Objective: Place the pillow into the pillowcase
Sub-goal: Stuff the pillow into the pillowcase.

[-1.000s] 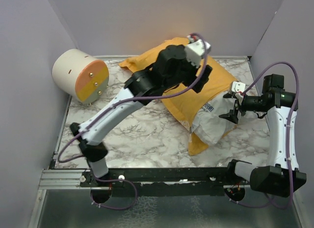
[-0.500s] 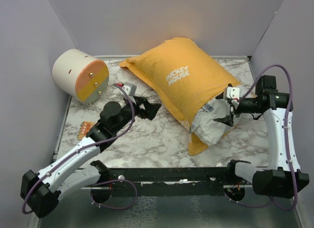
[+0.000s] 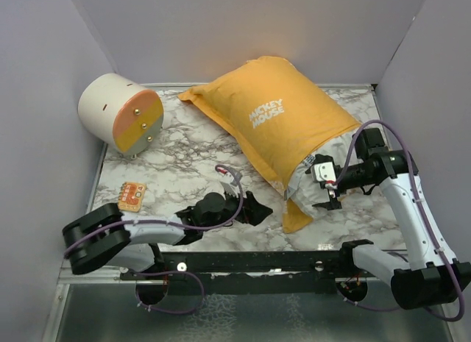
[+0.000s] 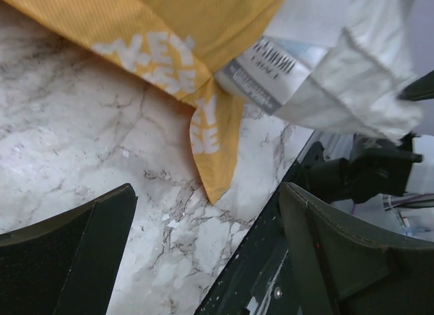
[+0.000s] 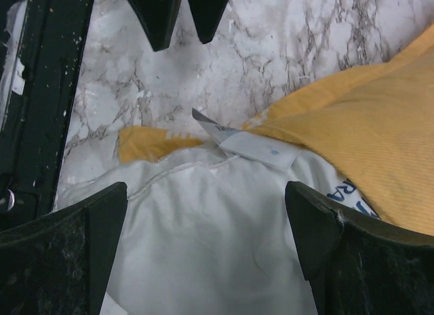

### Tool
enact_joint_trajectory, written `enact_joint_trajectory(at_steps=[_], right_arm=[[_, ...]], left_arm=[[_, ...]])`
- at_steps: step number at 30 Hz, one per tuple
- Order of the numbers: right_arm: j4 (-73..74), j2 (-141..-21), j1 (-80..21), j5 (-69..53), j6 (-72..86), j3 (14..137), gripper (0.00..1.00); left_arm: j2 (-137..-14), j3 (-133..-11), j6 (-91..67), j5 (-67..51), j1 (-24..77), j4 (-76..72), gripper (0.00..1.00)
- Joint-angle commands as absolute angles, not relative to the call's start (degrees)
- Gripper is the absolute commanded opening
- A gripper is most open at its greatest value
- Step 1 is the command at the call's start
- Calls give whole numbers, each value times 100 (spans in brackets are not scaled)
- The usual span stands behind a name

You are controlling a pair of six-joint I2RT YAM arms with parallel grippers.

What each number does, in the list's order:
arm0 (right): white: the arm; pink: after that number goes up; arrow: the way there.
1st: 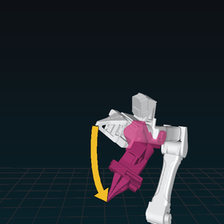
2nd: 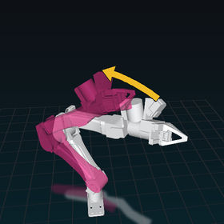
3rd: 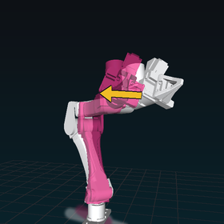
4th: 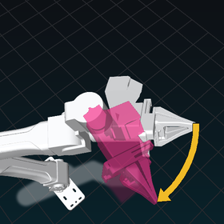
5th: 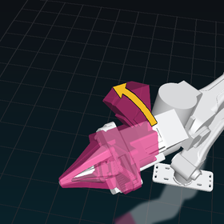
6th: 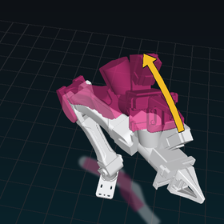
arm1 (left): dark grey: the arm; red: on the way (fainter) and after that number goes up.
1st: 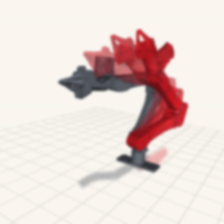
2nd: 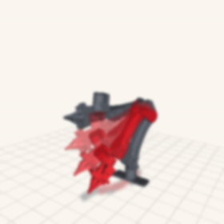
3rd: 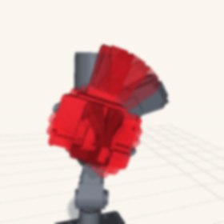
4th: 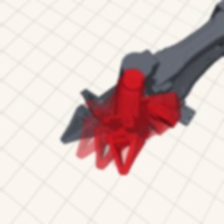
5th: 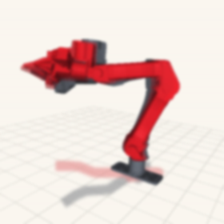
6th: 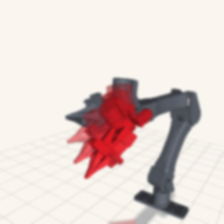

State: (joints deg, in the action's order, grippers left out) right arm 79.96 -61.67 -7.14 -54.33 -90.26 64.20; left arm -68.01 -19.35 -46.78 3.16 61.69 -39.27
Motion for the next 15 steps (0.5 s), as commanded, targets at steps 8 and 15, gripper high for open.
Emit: enact_joint_trajectory(at_steps=[8,15], right_arm=[[7927,-5697,-747,-4433,-8575,6052,98],[6978,-5606,-742,-4092,-7911,5572,97]], left_arm=[[-9888,-2959,-5160,449,6575,-6615,90],[-10802,-3471,-5230,627,6519,-6522,83]])
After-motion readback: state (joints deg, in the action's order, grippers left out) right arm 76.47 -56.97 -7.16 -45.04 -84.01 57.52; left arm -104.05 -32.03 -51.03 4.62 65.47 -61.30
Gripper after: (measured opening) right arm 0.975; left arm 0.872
